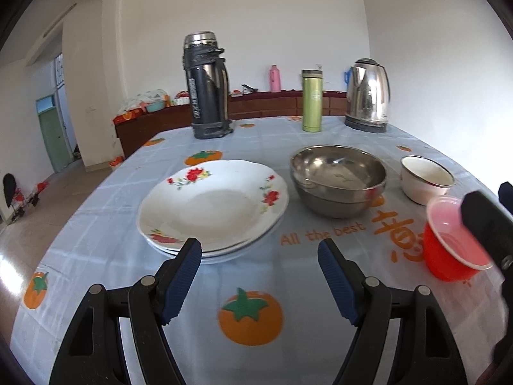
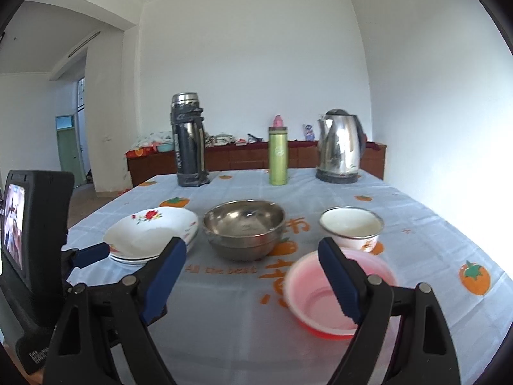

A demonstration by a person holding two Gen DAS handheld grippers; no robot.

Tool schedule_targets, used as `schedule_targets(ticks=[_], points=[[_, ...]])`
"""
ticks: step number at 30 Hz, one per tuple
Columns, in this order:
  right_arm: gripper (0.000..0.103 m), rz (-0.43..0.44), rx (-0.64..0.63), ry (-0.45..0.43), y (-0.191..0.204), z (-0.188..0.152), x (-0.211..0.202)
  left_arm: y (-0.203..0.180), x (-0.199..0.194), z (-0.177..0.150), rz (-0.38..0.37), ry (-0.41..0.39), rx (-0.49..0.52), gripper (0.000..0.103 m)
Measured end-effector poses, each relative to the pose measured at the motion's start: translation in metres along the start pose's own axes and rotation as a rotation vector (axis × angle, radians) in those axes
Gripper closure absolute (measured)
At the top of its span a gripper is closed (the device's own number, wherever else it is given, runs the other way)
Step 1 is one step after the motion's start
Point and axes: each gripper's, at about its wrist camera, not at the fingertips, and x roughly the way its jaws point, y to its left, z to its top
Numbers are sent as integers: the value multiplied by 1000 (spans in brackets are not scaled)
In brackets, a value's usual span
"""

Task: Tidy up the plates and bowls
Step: 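Grasp the rim of the pink plastic bowl with the right gripper and lift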

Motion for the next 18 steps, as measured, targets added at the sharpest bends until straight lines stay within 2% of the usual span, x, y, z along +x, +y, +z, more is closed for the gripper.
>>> schedule_targets(ticks=[5, 13, 18], points=[[17, -80, 13, -23, -32, 1, -9, -14, 4, 2, -71, 23, -7, 26], [17, -178, 113, 30, -97, -3, -10, -50, 9, 13, -225, 54, -1, 26], [21, -149, 208, 76, -123, -6, -7, -75, 15, 22, -347, 84, -4, 26]])
